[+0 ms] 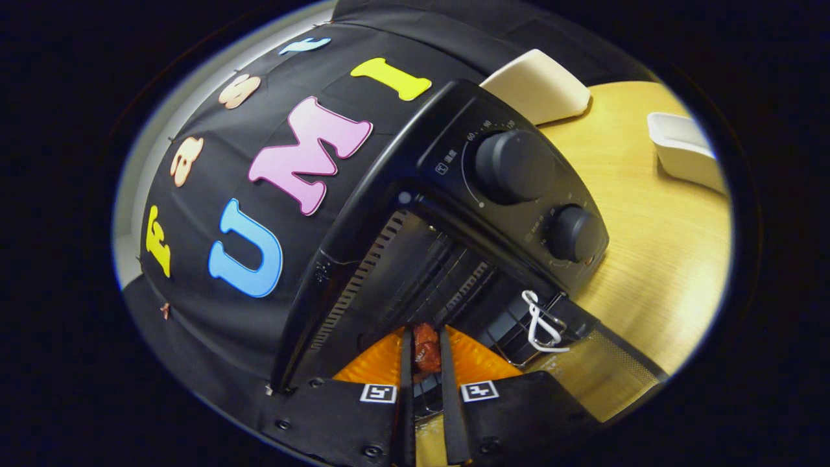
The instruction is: Open the toaster oven, put the food inside, and close the toaster oven door.
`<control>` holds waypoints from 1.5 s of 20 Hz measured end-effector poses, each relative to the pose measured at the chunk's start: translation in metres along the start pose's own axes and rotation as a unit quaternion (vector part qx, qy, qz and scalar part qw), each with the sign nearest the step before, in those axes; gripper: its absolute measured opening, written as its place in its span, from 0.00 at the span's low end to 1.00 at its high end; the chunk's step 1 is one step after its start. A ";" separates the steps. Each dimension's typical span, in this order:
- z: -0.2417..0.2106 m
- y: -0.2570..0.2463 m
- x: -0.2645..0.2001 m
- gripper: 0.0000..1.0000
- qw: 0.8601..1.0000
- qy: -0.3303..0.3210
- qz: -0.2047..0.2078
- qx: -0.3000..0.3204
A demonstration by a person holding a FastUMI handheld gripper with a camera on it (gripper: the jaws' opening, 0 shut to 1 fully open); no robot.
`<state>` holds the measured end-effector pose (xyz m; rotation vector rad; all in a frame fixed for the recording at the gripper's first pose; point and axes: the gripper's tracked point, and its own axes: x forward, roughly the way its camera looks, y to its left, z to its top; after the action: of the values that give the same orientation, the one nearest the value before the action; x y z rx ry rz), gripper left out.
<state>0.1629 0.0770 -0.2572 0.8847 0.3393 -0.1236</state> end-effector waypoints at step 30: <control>-0.072 -0.039 -0.159 0.98 0.903 0.169 -0.093 -0.384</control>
<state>-0.0131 0.1035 -0.2739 0.0782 0.7366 -0.0034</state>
